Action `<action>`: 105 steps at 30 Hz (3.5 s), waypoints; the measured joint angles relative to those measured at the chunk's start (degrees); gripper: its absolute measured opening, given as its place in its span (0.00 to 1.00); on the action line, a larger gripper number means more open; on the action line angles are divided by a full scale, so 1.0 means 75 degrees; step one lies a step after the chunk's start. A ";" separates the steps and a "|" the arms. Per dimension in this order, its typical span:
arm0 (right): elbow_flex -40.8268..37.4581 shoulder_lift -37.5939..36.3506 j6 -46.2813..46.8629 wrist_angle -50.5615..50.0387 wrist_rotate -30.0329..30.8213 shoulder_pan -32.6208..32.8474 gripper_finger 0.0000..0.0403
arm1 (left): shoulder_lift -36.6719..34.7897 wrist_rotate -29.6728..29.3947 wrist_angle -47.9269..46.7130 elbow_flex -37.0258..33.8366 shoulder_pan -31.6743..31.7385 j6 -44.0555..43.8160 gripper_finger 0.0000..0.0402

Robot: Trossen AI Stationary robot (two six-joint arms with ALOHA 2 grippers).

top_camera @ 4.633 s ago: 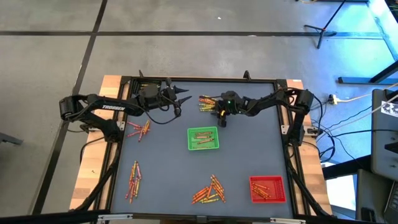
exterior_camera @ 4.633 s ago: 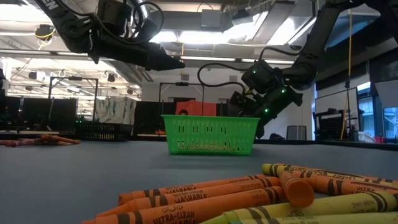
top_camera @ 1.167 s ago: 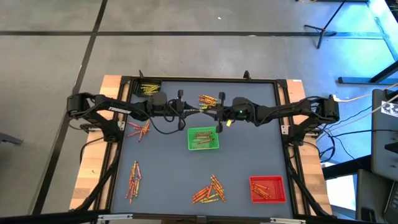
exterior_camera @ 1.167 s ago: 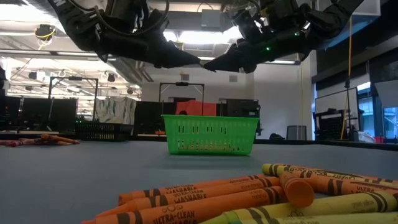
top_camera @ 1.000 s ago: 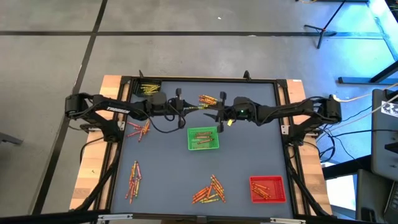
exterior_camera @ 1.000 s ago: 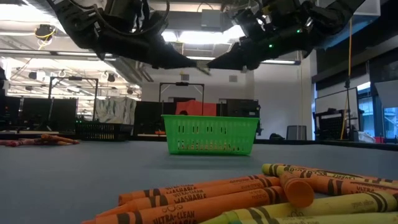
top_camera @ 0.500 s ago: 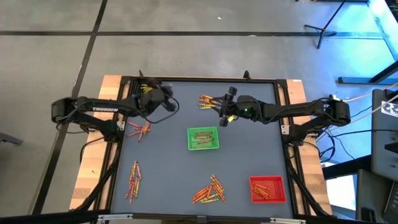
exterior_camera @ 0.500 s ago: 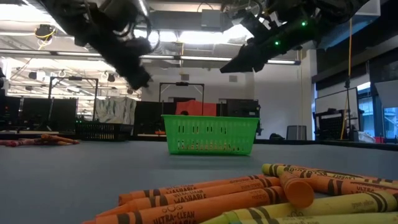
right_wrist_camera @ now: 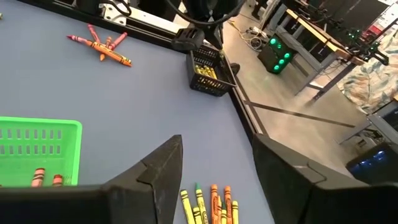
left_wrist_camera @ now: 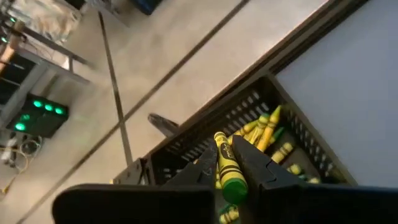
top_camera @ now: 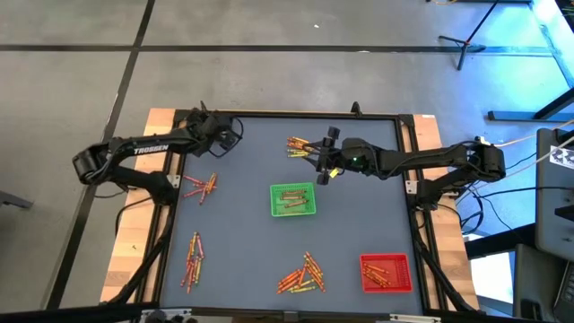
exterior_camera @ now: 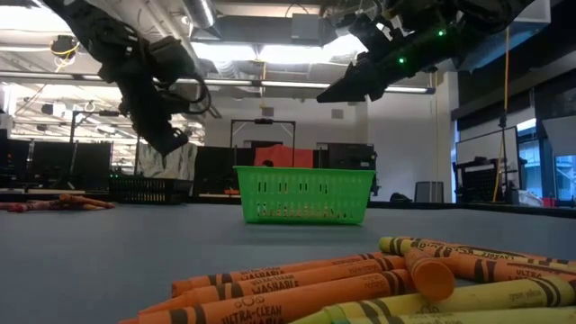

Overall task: Sort crayons
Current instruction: Put the green crayon into the black bin

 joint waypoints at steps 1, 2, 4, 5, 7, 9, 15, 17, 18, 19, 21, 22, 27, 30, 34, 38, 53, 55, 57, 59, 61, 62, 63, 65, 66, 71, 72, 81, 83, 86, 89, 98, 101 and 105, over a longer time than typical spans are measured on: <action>0.0000 0.0000 0.0000 0.0000 0.0000 0.0000 0.48 | 0.0000 0.0005 -0.0050 0.0000 0.0103 -0.0002 0.04; 0.0000 0.0000 0.0000 -0.0002 0.0000 0.0000 0.48 | 0.0000 -0.0006 -0.0110 0.0000 0.0200 -0.0006 0.04; 0.0000 0.0003 0.0000 -0.0005 0.0000 0.0000 0.48 | 0.0000 -0.0015 -0.0228 -0.0003 0.0391 -0.0014 0.06; 0.0000 0.0003 0.0000 -0.0008 0.0000 0.0000 0.48 | 0.0000 -0.0012 -0.0218 -0.0003 0.0478 -0.0026 0.08; 0.0000 0.0003 0.0000 -0.0006 0.0000 0.0000 0.48 | 0.0000 0.0121 -0.0224 -0.0003 0.0623 -0.0036 0.14; 0.0000 0.0003 0.0000 -0.0008 0.0000 0.0000 0.48 | 0.0000 0.0459 -0.0226 -0.0003 0.0733 -0.0109 0.20; 0.0000 0.0003 0.0000 -0.0005 0.0000 0.0000 0.48 | 0.0000 0.1303 -0.0104 -0.0003 0.0657 -0.0489 0.34; -0.0003 0.0003 0.0000 -0.0002 0.0000 0.0000 0.48 | 0.0000 0.1506 0.0162 -0.0003 0.0515 -0.0548 0.35; -0.0003 0.0003 0.0000 0.0001 0.0000 0.0000 0.48 | 0.0000 0.1681 0.0280 -0.0003 0.0441 -0.0544 0.35; -0.0003 0.0003 0.0000 -0.0002 0.0000 0.0000 0.48 | 0.0000 0.1929 0.0387 -0.0003 0.0367 -0.0472 0.35; -0.0003 0.0003 0.0000 -0.0002 0.0000 0.0000 0.48 | 0.0000 0.2578 0.0488 -0.0003 0.0219 -0.0239 0.35; -0.0003 0.0003 0.0007 -0.0004 0.0000 0.0000 0.48 | 0.0000 0.2757 0.0443 -0.0003 0.0148 -0.0196 0.35; -0.0006 0.0009 0.0035 -0.0059 -0.0003 0.0000 0.48 | 0.0000 0.1877 -0.0797 -0.0003 -0.0100 -0.0826 0.35; -0.0006 0.0009 0.0035 -0.0057 0.0000 0.0000 0.48 | 0.0000 0.1810 -0.1251 -0.0005 -0.0291 -0.1064 0.34; -0.0007 0.0009 0.0035 -0.0007 -0.0003 0.0000 0.48 | -0.0062 0.1809 -0.0824 -0.0006 -0.0682 -0.0897 0.34; -0.0009 0.0009 0.0032 -0.0004 -0.0002 0.0000 0.48 | -0.0317 0.2128 0.0187 -0.0006 -0.1251 -0.0514 0.34; -0.0009 0.0358 0.1103 -0.0342 0.0421 -0.0199 0.48 | 0.0581 0.5282 0.5696 -0.1223 -0.2330 0.0443 0.34; -0.0009 0.0581 0.1312 -0.0382 0.0378 -0.0470 0.48 | 0.0745 0.5290 0.5719 -0.1198 -0.2332 0.0446 0.34; -0.0009 0.0844 0.1490 -0.0433 0.0265 -0.0779 0.48 | 0.0903 0.5290 0.5839 -0.1194 -0.2332 0.0448 0.34; -0.0009 0.1051 0.1700 -0.0535 0.0033 -0.1106 0.48 | 0.0999 0.5289 0.5854 -0.1192 -0.2323 0.0455 0.34; -0.0009 0.1225 0.1882 -0.0687 -0.0425 -0.1418 0.48 | 0.1032 0.5288 0.5959 -0.1192 -0.2323 0.0470 0.34; -0.0009 0.1320 0.1949 -0.0791 -0.0668 -0.1546 0.48 | 0.1031 0.5280 0.6024 -0.1192 -0.2323 0.0514 0.34; -0.0009 0.1409 0.1991 -0.0857 -0.0887 -0.1675 0.48 | 0.1032 0.5276 0.6119 -0.1192 -0.2323 0.0532 0.34; -0.0009 0.1555 0.2067 -0.1077 -0.1237 -0.1877 0.48 | 0.1029 0.5276 0.6237 -0.1192 -0.2323 0.0530 0.34; -0.0009 0.1638 0.2141 -0.1073 -0.1352 -0.1953 0.48 | 0.1029 0.5276 0.6270 -0.1192 -0.2323 0.0527 0.34; -0.0006 0.2013 0.2206 -0.1142 -0.1598 -0.2113 0.48 | 0.1029 0.5273 0.6317 -0.1192 -0.2323 0.0527 0.34; 0.0019 0.2082 0.2204 -0.1151 -0.1600 -0.2110 0.48 | 0.1029 0.5273 0.6317 -0.1192 -0.2320 0.0527 0.34; 0.0472 0.2639 0.1641 -0.1118 -0.2205 -0.2104 0.48 | 0.1029 0.5270 0.6317 -0.1192 -0.2320 0.0659 0.34; 0.0523 0.2767 0.1428 -0.1117 -0.2339 -0.2104 0.48 | 0.1029 0.5267 0.6352 -0.1189 -0.2320 0.0824 0.34; 0.0522 0.2975 0.1153 -0.1011 -0.2603 -0.2104 0.48 | 0.1029 0.5267 0.6488 -0.1183 -0.2320 0.0938 0.34; 0.0578 0.3149 0.1137 -0.0959 -0.2597 -0.2104 0.48 | 0.1026 0.5267 0.6527 -0.1183 -0.2320 0.1041 0.34; 0.0915 0.3671 0.1061 -0.0844 -0.2804 -0.2104 0.48 | 0.1026 0.5267 0.6509 -0.1183 -0.2320 0.1043 0.34; 0.1092 0.3931 0.1062 -0.0777 -0.2907 -0.2104 0.48 | 0.1026 0.5267 0.6506 -0.1183 -0.2320 0.1043 0.34; 0.1349 0.4123 0.1061 -0.1018 -0.3060 -0.2110 0.47 | 0.1026 0.5267 0.6490 -0.1183 -0.2320 0.1043 0.34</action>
